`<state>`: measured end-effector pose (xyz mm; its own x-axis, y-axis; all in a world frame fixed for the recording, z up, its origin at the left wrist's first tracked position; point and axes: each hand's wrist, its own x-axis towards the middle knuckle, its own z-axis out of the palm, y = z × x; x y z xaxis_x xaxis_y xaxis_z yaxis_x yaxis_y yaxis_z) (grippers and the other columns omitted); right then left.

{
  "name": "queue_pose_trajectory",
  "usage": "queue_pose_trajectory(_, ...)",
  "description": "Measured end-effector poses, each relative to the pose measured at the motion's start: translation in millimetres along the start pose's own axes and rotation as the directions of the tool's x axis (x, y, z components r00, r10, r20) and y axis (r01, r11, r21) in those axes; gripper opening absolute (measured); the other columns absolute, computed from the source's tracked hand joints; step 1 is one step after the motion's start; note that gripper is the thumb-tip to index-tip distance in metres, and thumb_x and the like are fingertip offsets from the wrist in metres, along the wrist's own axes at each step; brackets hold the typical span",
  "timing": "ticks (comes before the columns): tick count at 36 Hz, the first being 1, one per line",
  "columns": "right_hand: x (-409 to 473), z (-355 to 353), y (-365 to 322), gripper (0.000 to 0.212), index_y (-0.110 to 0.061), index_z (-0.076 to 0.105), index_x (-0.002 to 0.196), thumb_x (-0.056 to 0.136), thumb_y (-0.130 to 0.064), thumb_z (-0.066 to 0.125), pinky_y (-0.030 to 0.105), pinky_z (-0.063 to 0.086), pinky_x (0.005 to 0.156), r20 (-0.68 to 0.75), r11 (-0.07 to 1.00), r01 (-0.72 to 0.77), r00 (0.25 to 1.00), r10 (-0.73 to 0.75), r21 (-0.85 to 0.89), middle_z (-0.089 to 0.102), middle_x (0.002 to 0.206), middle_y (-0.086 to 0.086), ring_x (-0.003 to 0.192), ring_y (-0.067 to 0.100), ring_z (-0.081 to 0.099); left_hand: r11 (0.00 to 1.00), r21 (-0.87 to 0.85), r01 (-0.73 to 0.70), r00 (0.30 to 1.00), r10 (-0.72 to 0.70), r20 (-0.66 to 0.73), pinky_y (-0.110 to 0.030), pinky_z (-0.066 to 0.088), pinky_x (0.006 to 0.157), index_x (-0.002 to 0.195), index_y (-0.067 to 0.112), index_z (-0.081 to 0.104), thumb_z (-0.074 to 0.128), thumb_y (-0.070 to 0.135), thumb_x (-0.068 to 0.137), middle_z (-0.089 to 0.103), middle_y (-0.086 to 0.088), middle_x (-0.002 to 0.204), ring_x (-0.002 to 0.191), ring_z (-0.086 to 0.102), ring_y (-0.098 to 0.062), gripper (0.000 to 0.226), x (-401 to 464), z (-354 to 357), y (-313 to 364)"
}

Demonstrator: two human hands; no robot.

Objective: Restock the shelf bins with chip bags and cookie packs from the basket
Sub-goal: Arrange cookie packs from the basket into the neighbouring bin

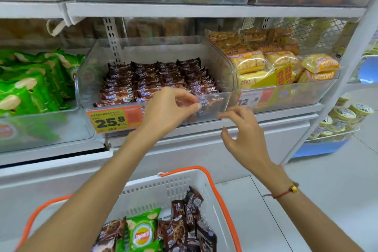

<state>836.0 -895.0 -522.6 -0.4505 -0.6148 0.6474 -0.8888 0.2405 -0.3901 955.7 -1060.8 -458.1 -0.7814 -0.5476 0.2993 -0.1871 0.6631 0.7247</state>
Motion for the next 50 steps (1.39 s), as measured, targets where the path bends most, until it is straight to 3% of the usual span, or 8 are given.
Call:
queue_pose_trajectory(4, -41.0, 23.8, 1.7, 0.032, -0.026, 0.066, 0.106, 0.08, -0.007, 0.062, 0.032, 0.052, 0.067, 0.263, 0.981, -0.167, 0.955, 0.136, 0.097, 0.061, 0.091, -0.011, 0.075, 0.009, 0.056, 0.986, -0.02, 0.166, 0.977, -0.161, 0.141, -0.036, 0.055, 0.079, 0.074, 0.038, 0.069, 0.071, 0.031, 0.083, 0.07, 0.019, 0.078, 0.077, 0.067, -0.004, 0.012, -44.4, 19.6, -39.1)
queue_pose_trajectory(9, -89.0, 61.9, 1.4, 0.029, -0.031, 0.065, 0.107, 0.086, -0.013, 0.055, 0.029, 0.052, 0.073, 0.614, 0.955, -0.292, 0.746, 0.259, -0.049, 0.061, 0.083, -0.017, 0.077, 0.007, 0.061, 0.936, 0.096, 0.339, 0.884, -0.352, 0.306, -0.03, 0.05, 0.088, 0.082, 0.04, 0.068, 0.066, 0.029, 0.086, 0.068, 0.021, 0.086, 0.086, 0.062, -0.001, 0.012, -101.8, 61.8, -102.7)
queue_pose_trajectory(17, -157.3, 128.9, 6.8, 0.038, -0.019, 0.057, 0.125, 0.088, -0.011, 0.053, 0.032, 0.048, 0.086, 0.913, 0.971, -0.126, 0.333, 0.235, -0.204, 0.064, 0.116, 0.006, 0.11, 0.025, 0.058, 0.797, 0.294, 0.527, 0.651, -0.601, 0.463, -0.025, 0.046, 0.088, 0.112, 0.023, 0.068, 0.055, 0.02, 0.094, 0.062, 0.013, 0.107, 0.107, 0.061, -0.013, 0.022, -172.7, 126.8, -187.0)
queue_pose_trajectory(24, -200.4, 182.1, 1.8, 0.072, -0.015, 0.012, 0.153, 0.092, -0.001, 0.047, 0.045, 0.033, 0.111, 0.98, 0.989, -0.045, 0.136, 0.146, -0.141, 0.013, 0.16, 0.003, 0.142, 0.035, 0.021, 0.776, 0.432, 0.459, 0.609, -0.629, 0.484, -0.033, 0.048, 0.09, 0.132, 0.018, 0.053, 0.058, 0.017, 0.091, 0.06, -0.01, 0.127, 0.112, 0.059, -0.027, 0.041, -216.8, 168.4, -222.7)
queue_pose_trajectory(28, -213.4, 202.2, 7.6, 0.073, -0.015, 0.012, 0.153, 0.092, -0.005, 0.051, 0.043, 0.038, 0.105, 0.976, 0.986, 0.046, 0.158, 0.149, -0.158, 0.021, 0.157, 0.005, 0.134, 0.031, 0.033, 0.744, 0.487, 0.458, 0.65, -0.654, 0.387, -0.032, 0.049, 0.084, 0.126, 0.019, 0.057, 0.061, 0.029, 0.091, 0.062, -0.002, 0.118, 0.107, 0.06, -0.021, 0.037, -222.0, 177.1, -228.5)
queue_pose_trajectory(35, -209.3, 207.2, 10.8, 0.031, -0.011, 0.059, 0.122, 0.092, -0.017, 0.059, 0.036, 0.042, 0.092, 0.924, 0.974, 0.156, 0.369, 0.096, -0.164, 0.05, 0.123, 0.007, 0.117, 0.025, 0.046, 0.798, 0.505, 0.328, 0.717, -0.559, 0.417, -0.031, 0.045, 0.088, 0.114, 0.025, 0.063, 0.052, 0.027, 0.097, 0.059, 0.004, 0.12, 0.115, 0.051, -0.018, 0.021, -214.7, 171.7, -226.1)
queue_pose_trajectory(43, -151.9, 157.5, 13.3, 0.031, -0.018, 0.057, 0.12, 0.092, -0.031, 0.06, 0.033, 0.042, 0.092, 0.924, 0.997, 0.014, 0.379, 0.061, -0.072, 0.06, 0.12, 0.003, 0.113, 0.021, 0.054, 0.855, 0.343, 0.39, 0.576, -0.517, 0.633, -0.029, 0.047, 0.089, 0.112, 0.019, 0.063, 0.053, 0.012, 0.089, 0.066, -0.003, 0.116, 0.108, 0.06, -0.021, 0.026, -155.5, 132.7, -191.3)
queue_pose_trajectory(50, -51.3, 57.8, 2.1, 0.031, -0.021, 0.057, 0.124, 0.094, -0.028, 0.059, 0.033, 0.045, 0.088, 0.725, 0.992, -0.125, 0.68, 0.109, -0.032, 0.063, 0.119, 0.0, 0.107, 0.021, 0.057, 0.979, -0.052, 0.195, 0.855, -0.144, 0.497, -0.029, 0.05, 0.09, 0.108, 0.025, 0.058, 0.061, 0.007, 0.087, 0.064, 0.006, 0.108, 0.1, 0.063, -0.014, 0.028, -65.4, 52.3, -82.9)
